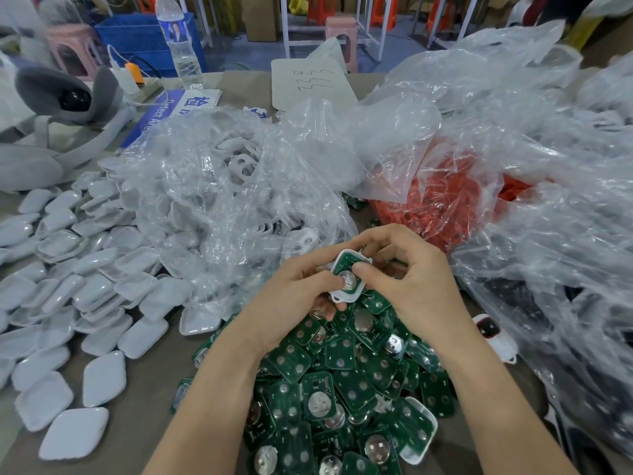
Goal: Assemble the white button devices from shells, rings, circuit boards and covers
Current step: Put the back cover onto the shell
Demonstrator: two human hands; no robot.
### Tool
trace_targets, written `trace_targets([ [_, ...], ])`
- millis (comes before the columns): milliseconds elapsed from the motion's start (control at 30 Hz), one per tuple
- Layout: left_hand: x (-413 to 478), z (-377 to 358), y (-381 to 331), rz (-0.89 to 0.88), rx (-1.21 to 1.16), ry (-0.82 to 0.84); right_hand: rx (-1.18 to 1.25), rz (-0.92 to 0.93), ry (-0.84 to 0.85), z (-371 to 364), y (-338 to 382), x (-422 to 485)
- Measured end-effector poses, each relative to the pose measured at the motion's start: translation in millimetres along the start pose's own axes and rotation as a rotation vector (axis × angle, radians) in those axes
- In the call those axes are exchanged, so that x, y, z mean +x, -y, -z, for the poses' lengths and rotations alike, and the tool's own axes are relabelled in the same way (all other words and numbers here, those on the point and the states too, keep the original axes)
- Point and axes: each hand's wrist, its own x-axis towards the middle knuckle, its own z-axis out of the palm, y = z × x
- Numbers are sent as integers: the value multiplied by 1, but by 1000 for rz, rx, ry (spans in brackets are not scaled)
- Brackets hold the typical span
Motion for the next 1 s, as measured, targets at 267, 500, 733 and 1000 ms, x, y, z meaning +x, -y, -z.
trace_targets([
  [267,-1,-1,-2,11,31,-12,169,-94,45,4,-3,0],
  [500,-2,-5,-5,-11,94,-8,131,-74,36,4,-4,1],
  [733,0,-12,0,-42,109,-42,105,-83,20,5,-7,2],
  [1000,2,-16,2,-42,90,-163,124,-152,15,7,-9,8],
])
